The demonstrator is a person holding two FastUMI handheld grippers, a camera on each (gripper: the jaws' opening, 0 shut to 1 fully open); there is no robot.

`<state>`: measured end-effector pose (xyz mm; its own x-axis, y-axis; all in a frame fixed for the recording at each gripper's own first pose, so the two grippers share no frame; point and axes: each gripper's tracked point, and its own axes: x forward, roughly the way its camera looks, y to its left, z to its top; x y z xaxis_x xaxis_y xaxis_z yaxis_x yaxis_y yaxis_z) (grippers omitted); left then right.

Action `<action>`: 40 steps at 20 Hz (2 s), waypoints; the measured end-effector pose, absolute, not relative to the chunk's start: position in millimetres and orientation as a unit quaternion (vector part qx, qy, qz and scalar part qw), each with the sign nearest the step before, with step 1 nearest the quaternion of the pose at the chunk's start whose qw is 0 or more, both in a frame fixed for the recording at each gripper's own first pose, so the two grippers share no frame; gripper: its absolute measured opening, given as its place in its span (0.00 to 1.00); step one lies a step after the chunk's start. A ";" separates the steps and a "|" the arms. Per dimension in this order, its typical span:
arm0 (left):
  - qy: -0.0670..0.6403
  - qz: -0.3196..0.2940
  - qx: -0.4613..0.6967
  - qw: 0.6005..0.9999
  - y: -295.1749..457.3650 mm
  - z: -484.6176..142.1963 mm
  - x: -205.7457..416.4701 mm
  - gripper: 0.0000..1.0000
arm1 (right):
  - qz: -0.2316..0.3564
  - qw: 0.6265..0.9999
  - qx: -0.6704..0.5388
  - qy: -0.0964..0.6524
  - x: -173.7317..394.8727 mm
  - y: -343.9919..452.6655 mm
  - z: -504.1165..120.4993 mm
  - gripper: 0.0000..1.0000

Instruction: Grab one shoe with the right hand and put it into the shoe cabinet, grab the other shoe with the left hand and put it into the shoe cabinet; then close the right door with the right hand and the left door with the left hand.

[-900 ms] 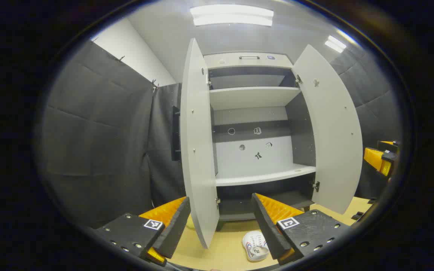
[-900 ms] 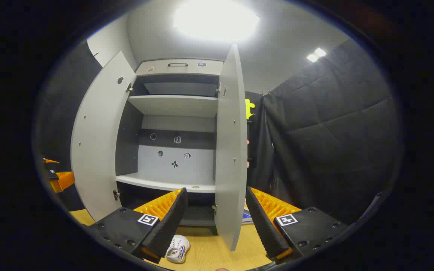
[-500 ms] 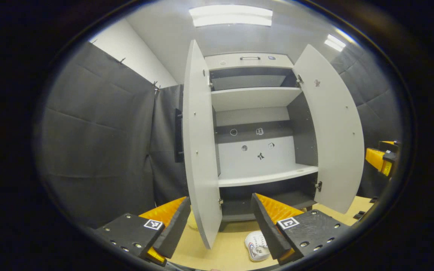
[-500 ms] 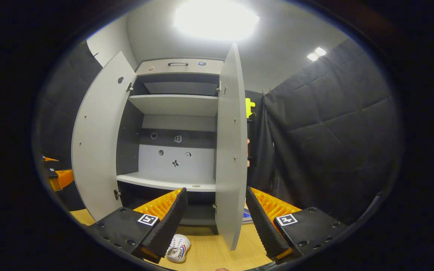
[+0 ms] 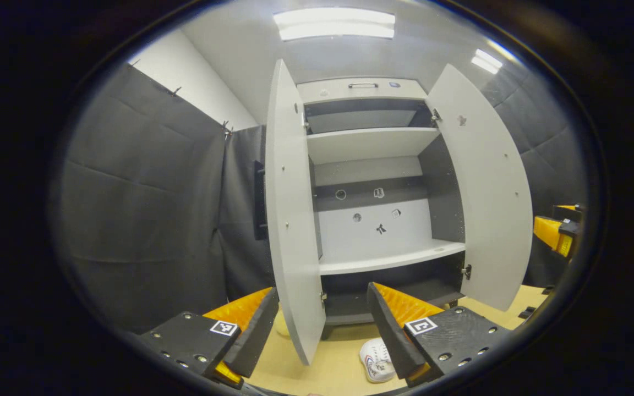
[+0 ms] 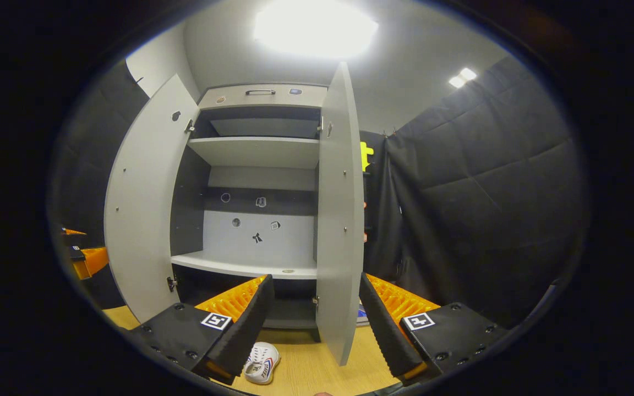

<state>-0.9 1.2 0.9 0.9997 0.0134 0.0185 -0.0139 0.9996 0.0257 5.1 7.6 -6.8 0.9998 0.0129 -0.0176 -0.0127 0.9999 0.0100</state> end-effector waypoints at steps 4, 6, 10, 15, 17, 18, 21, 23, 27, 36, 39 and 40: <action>-0.013 0.007 0.017 1.000 1.6 3.7 -0.9 1.00 | 0.023 1.000 -0.003 0.011 19.0 22.9 -9.0 0.97; -0.011 0.010 0.014 1.000 3.8 4.9 -1.5 0.94 | 0.036 0.999 -0.002 0.020 29.3 33.5 -14.0 0.97; -0.016 0.017 0.016 1.000 7.9 8.8 -5.2 1.00 | 0.062 0.997 0.005 0.045 49.3 57.4 -32.7 0.96; -0.017 0.033 0.025 0.999 13.2 13.5 -11.0 1.00 | 0.088 0.993 0.006 0.084 71.6 85.0 -68.2 0.97; -0.015 0.040 0.028 0.999 17.8 13.9 -12.9 1.00 | 0.104 0.989 0.007 0.104 81.9 100.1 -86.2 0.97; -0.013 0.045 0.030 0.998 21.5 13.5 -14.5 1.00 | 0.111 0.987 0.004 0.116 86.5 106.3 -97.1 0.98; -0.010 0.060 0.035 0.998 28.9 12.1 -17.4 0.93 | 0.128 0.980 -0.001 0.151 97.2 123.0 -129.9 0.97; -0.007 0.072 0.037 0.997 39.0 9.7 -22.4 0.93 | 0.135 0.975 -0.002 0.178 104.0 130.8 -153.3 0.98; 0.001 0.092 0.038 0.995 53.6 5.4 -29.0 0.93 | 0.154 0.960 -0.004 0.233 110.3 149.7 -204.1 0.98; 0.021 0.128 0.049 0.990 74.5 -3.5 -39.4 0.93 | 0.191 0.918 -0.003 0.348 106.2 181.1 -299.0 0.98; 0.025 0.137 0.052 0.989 76.8 -4.0 -41.1 0.93 | 0.197 0.901 0.004 0.387 101.2 189.7 -325.0 0.98; 0.027 0.139 0.053 0.988 77.5 -4.6 -41.6 0.94 | 0.199 0.897 0.002 0.395 100.5 191.6 -331.4 0.98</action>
